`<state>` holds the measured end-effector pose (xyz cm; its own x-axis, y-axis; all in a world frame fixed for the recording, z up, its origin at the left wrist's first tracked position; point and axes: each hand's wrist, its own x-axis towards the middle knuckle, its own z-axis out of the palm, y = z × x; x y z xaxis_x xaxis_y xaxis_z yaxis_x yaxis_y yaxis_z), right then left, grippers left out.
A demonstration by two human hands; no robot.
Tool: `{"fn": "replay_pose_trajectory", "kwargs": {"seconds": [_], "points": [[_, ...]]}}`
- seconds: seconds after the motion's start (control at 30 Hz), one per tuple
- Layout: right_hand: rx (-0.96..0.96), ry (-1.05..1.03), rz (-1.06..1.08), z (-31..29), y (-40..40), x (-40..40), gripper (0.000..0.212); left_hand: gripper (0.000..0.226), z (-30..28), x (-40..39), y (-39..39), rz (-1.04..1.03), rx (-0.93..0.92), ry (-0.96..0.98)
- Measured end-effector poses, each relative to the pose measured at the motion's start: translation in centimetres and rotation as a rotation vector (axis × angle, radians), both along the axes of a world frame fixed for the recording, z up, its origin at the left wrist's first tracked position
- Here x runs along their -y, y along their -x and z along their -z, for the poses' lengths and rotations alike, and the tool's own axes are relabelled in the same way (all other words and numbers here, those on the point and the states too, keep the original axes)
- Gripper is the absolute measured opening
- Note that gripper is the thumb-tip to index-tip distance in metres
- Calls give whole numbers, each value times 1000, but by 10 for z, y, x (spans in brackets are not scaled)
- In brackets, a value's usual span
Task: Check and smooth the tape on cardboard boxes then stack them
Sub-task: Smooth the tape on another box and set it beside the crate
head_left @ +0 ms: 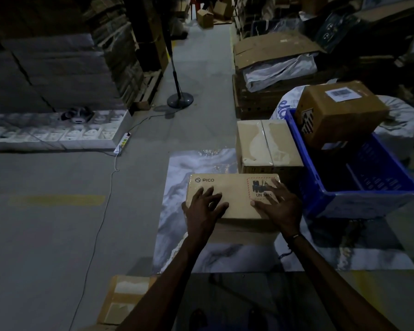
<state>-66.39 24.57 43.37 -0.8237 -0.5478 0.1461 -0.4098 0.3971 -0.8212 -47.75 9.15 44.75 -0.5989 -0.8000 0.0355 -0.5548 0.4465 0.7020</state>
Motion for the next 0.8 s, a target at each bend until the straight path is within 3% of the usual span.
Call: {"fn": "replay_pose_trajectory", "kwargs": {"seconds": [0.23, 0.3, 0.47, 0.57, 0.67, 0.8], "points": [[-89, 58, -26, -64, 16, 5, 86, 60, 6, -6, 7, -77, -131, -126], [-118, 104, -48, -77, 12, 12, 79, 71, 0, -6, 10, -83, -94, -144], [-80, 296, -106, -92, -11, 36, 31, 95, -47, 1, 32, -108, -74, -249], [-78, 251, -172, -87, -22, 50, 37, 100, -72, 11, 48, -78, -150, -417], [-19, 260, -222, -85, -31, 59, 40, 126, -67, 31, 56, -114, -18, -528], [-134, 176, -177, -78, -28, 61, 38, 96, -75, 37, 44, -59, -28, -450]]}}
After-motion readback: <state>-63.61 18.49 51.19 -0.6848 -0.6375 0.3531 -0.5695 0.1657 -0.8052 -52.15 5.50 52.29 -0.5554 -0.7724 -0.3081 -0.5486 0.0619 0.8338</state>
